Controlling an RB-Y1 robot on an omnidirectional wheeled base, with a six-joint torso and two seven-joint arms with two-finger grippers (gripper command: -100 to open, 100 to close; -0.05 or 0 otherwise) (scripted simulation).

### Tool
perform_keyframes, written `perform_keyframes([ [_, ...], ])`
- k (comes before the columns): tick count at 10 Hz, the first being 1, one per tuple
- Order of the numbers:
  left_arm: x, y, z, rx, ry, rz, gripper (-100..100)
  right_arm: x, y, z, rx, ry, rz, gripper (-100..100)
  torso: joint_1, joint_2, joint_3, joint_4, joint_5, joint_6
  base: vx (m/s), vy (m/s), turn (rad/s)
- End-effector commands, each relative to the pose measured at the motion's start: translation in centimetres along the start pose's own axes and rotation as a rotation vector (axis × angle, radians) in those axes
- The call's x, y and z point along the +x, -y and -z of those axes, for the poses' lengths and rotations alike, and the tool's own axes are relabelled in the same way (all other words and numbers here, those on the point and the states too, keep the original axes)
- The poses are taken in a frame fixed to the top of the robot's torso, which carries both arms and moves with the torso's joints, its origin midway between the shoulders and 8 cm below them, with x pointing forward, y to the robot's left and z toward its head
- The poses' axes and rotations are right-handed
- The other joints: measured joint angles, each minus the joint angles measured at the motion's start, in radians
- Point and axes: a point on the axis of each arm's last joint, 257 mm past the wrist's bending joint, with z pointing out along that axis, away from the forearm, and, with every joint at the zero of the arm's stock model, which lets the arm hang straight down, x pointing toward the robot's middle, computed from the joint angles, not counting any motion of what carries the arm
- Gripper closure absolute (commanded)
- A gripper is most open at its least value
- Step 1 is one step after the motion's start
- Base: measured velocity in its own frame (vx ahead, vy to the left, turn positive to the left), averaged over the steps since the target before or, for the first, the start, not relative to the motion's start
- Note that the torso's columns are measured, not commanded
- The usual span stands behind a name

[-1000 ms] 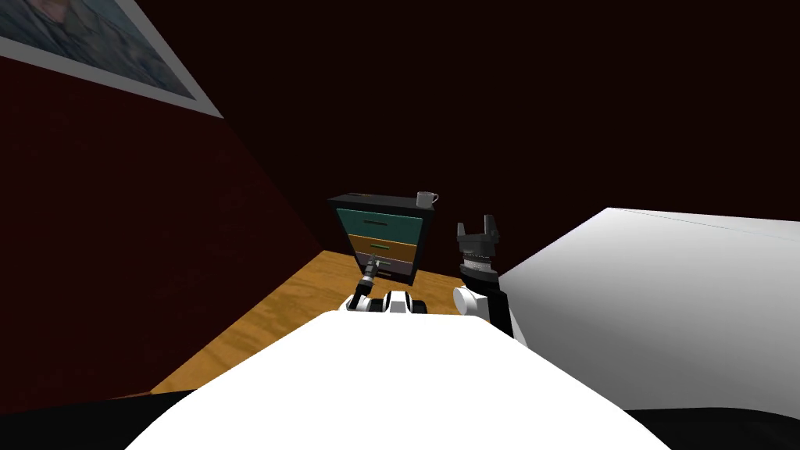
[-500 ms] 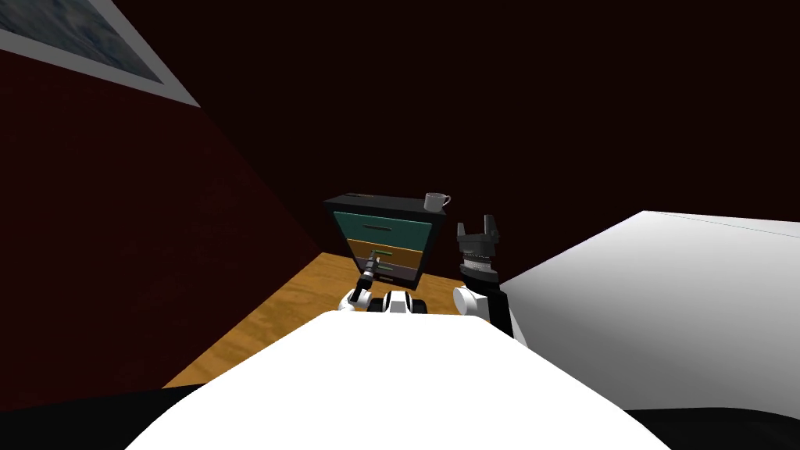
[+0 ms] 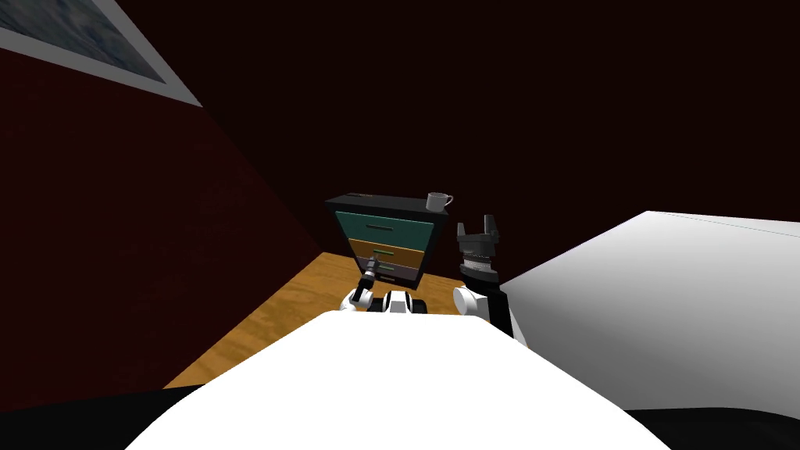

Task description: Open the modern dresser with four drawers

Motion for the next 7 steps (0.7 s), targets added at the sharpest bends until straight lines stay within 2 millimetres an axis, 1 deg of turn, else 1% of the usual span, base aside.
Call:
perform_keyframes([
  [1,0.2,0.0,-0.2,-0.004,-0.005,0.002,100,0.0,0.0,0.0,0.000,0.000,0.000,0,0.001,0.002,0.001,0.001,0.000,0.000,-0.210,0.033,0.023],
  [3,0.4,0.1,-0.4,-0.006,-0.010,0.004,100,0.0,0.0,0.0,0.000,0.000,0.000,0,0.000,-0.001,0.000,0.000,0.000,0.000,-0.210,0.035,0.026],
  [4,0.4,0.1,-0.3,-0.005,-0.008,0.004,100,0.0,0.0,0.0,0.000,0.000,0.000,0,-0.001,-0.004,-0.002,-0.001,0.000,0.000,-0.093,0.018,0.002],
  [5,-1.1,0.5,-0.2,-0.004,-0.009,-0.029,-100,0.0,0.0,0.0,0.000,0.000,0.000,0,-0.002,-0.011,-0.006,-0.002,0.000,0.000,0.000,-0.007,-0.010],
  [6,-1.5,0.9,-0.4,0.004,-0.009,-0.038,-100,0.0,0.0,0.0,0.000,0.000,0.000,0,-0.003,-0.014,-0.008,-0.003,-0.001,0.000,0.104,-0.050,-0.018],
  [7,-1.6,0.7,-0.4,0.000,-0.007,-0.037,-100,0.0,0.0,0.0,0.000,0.000,0.000,0,-0.004,-0.015,-0.009,-0.004,-0.001,0.000,0.158,-0.056,-0.011],
])
